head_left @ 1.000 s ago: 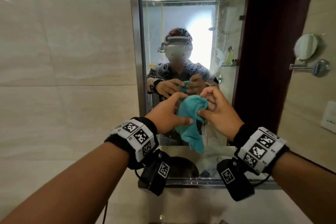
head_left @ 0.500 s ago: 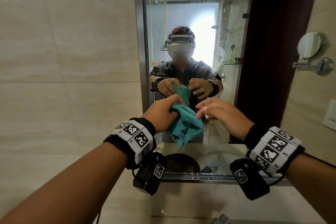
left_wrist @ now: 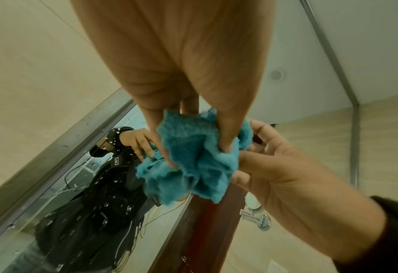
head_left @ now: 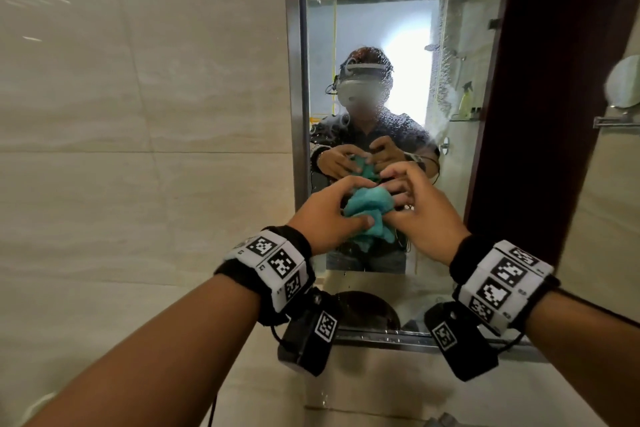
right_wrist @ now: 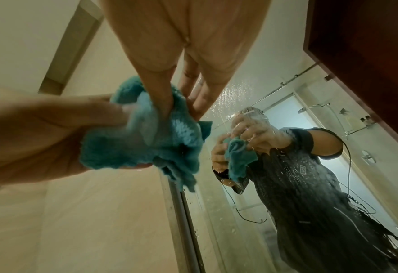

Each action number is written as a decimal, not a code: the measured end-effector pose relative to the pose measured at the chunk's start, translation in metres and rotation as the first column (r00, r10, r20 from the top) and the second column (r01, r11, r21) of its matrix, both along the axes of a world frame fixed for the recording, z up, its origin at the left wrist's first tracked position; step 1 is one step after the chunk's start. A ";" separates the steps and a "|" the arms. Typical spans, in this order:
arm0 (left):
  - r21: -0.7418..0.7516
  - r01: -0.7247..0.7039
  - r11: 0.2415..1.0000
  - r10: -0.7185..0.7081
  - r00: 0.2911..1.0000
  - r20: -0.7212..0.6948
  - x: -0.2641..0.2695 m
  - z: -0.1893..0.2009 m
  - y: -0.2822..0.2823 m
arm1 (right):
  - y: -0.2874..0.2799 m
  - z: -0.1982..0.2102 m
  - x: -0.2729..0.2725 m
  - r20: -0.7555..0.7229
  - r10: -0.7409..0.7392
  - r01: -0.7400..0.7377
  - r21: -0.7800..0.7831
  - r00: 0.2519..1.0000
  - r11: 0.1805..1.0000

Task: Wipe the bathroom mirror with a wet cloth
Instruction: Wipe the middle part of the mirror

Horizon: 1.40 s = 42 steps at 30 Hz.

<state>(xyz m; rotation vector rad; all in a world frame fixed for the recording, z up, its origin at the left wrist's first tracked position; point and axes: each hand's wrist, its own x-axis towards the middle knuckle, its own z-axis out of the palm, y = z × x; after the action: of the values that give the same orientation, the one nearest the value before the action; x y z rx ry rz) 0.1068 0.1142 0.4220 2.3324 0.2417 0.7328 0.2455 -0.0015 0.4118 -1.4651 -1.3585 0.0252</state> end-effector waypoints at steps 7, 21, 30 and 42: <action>0.283 -0.426 0.859 0.340 0.889 0.306 0.014 0.020 0.015 | 0.000 0.013 0.036 0.284 -0.191 0.201 -0.007 0.940 0.979; 0.795 -0.325 0.513 0.466 0.883 0.060 0.078 -0.015 0.038 | 0.030 0.035 0.065 0.697 -0.557 0.762 0.024 0.452 0.647; 0.549 -0.425 0.720 0.314 0.905 0.289 0.071 -0.013 0.051 | 0.034 0.031 0.066 0.693 -0.573 0.774 0.035 0.437 0.633; 0.672 -0.397 0.625 0.245 0.917 0.314 0.066 -0.006 0.073 | 0.039 0.027 0.068 0.685 -0.591 0.779 0.054 0.426 0.625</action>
<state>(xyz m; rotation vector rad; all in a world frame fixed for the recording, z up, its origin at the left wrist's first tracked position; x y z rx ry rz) 0.1729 0.1869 0.4164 2.9745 0.3345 1.4536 0.3136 0.0374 0.4391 -2.3428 -1.1554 -0.9836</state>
